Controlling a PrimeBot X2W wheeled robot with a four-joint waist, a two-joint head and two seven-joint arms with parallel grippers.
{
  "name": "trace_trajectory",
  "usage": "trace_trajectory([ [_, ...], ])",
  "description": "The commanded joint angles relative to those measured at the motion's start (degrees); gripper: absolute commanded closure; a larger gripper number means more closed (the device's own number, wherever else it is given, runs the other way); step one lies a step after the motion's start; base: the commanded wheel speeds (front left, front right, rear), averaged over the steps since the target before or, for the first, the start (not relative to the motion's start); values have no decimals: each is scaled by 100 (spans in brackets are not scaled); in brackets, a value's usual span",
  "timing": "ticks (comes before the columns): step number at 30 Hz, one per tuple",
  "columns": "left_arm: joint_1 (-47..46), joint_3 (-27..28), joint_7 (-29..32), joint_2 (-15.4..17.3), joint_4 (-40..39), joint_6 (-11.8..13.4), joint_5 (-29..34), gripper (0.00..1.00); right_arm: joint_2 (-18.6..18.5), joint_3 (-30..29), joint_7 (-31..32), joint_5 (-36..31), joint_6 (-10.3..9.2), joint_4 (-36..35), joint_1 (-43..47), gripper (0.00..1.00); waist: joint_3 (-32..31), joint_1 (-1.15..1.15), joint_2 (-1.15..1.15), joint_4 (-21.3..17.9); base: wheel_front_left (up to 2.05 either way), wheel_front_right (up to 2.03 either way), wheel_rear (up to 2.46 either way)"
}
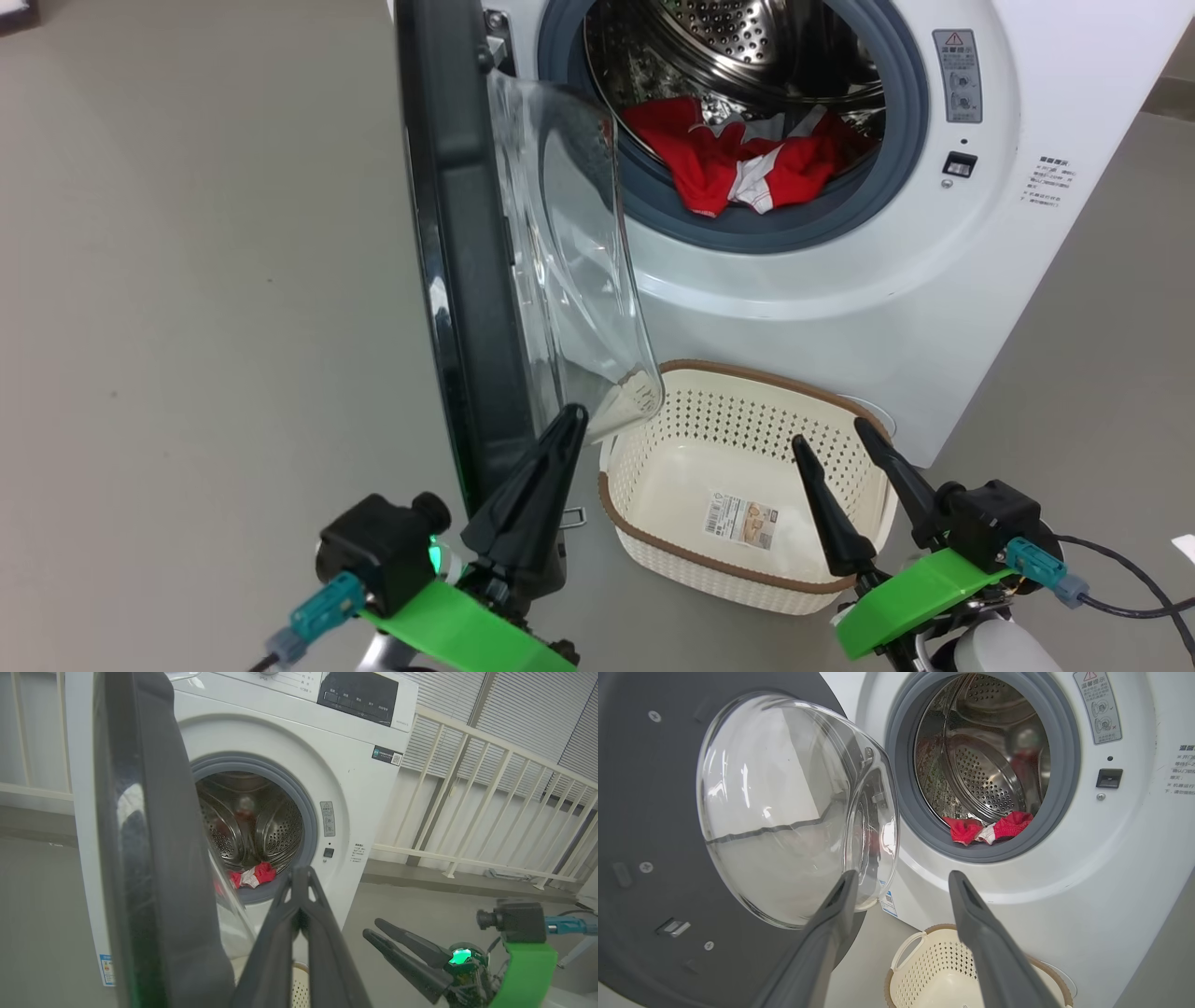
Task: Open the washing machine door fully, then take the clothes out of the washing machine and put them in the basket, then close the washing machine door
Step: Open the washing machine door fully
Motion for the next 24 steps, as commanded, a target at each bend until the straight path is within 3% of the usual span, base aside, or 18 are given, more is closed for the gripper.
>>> trace_trajectory([
  [1, -51, 168, 24, 69, -98, -10, -18, 100, 21, 110, -52, -60, 37, -143, -190, 0, -4, 0, 0, 0, 0, 0, 0],
  [11, 80, 200, 275, 206, 349, 231, 48, 100, 21, 98, -52, -140, 37, -186, -180, 0, -3, 0, 0, -5, 0, 0, 0],
  [24, 220, 484, 383, 302, 359, 550, -88, 100, 21, 68, -52, -132, 37, -235, -144, 0, 36, 0, 0, 118, 0, 0, 0],
])
